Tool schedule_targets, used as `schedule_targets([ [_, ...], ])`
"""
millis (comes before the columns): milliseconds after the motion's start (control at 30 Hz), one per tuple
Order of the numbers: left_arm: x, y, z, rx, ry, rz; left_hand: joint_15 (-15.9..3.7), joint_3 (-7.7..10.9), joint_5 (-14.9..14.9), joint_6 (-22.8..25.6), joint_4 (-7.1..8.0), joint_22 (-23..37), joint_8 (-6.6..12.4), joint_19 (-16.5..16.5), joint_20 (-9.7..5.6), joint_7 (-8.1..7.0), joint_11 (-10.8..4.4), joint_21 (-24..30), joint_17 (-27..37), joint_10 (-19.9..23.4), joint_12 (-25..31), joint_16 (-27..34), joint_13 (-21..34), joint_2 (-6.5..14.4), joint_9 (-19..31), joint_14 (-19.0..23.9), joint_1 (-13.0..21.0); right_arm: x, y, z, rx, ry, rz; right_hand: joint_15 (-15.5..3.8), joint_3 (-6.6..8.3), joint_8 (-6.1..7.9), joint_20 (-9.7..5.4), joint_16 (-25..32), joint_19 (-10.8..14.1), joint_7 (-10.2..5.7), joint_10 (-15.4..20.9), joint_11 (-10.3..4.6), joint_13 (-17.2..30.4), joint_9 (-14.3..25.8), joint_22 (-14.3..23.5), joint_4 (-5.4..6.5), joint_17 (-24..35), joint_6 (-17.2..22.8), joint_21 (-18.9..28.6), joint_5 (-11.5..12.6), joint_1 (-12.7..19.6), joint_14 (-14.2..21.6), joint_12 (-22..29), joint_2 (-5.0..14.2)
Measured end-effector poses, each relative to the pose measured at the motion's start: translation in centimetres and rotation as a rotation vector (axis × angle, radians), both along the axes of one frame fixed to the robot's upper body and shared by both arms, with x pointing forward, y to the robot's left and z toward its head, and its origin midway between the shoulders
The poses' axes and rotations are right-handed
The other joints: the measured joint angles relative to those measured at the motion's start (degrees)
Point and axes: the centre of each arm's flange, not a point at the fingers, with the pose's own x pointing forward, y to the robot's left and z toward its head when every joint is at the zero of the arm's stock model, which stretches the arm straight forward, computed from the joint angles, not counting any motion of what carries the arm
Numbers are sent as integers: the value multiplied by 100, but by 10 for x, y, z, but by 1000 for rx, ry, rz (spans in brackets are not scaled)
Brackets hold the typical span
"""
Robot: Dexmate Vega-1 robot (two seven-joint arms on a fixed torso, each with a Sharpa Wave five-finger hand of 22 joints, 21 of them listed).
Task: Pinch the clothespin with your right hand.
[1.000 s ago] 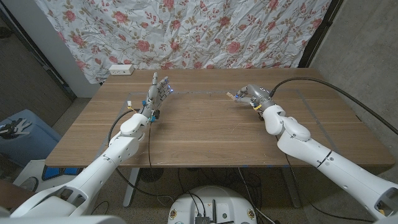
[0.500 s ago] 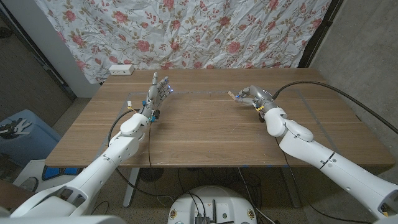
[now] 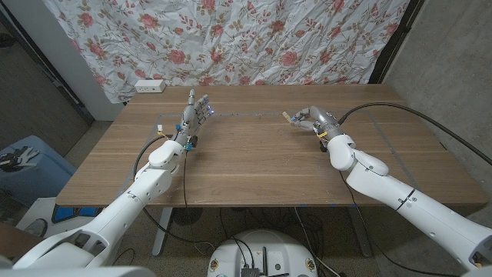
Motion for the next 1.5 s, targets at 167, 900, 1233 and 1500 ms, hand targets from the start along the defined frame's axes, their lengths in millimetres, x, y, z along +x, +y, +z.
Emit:
schedule_targets([
  [167, 0, 0, 0, 0, 0, 0, 0, 0, 0, 0, 0, 0, 0, 0, 0, 0, 0, 0, 0, 0, 0, 0, 0, 0, 0, 0, 0, 0, 0, 0, 8, -7, 3, -41, -24, -15, -1, 42, 1, -3, 21, -21, 0, 2, 0, -24, 30, 20, 0, 0, 29, 41, 13, 29],
  [900, 0, 0, 0, 0, 0, 0, 0, 0, 0, 0, 0, 0, 0, 0, 0, 0, 0, 0, 0, 0, 0, 0, 0, 0, 0, 0, 0, 2, 1, 0, 26, -27, 14, -11, -48, -9, -31, 153, 31, 48, 232, -15, 65, 4, 0, -48, 55, 235, 0, -23, 130, 215, 119, 128],
  [1233, 0, 0, 0, 0, 0, 0, 0, 0, 0, 0, 0, 0, 0, 0, 0, 0, 0, 0, 0, 0, 0, 0, 0, 0, 0, 0, 0, 3, 3, 0, 29, -48, 41, -30, -48, 14, -54, 198, 54, 132, 359, -12, 109, 3, 0, -49, 54, 318, 0, -41, 165, 317, 164, 163],
  [1500, 0, 0, 0, 0, 0, 0, 0, 0, 0, 0, 0, 0, 0, 0, 0, 0, 0, 0, 0, 0, 0, 0, 0, 0, 0, 0, 0, 3, 5, 0, 34, -68, 67, -41, -55, 32, -72, 198, 72, 161, 452, 0, 145, 3, 0, -55, 54, 347, 0, -47, 175, 389, 225, 173],
])
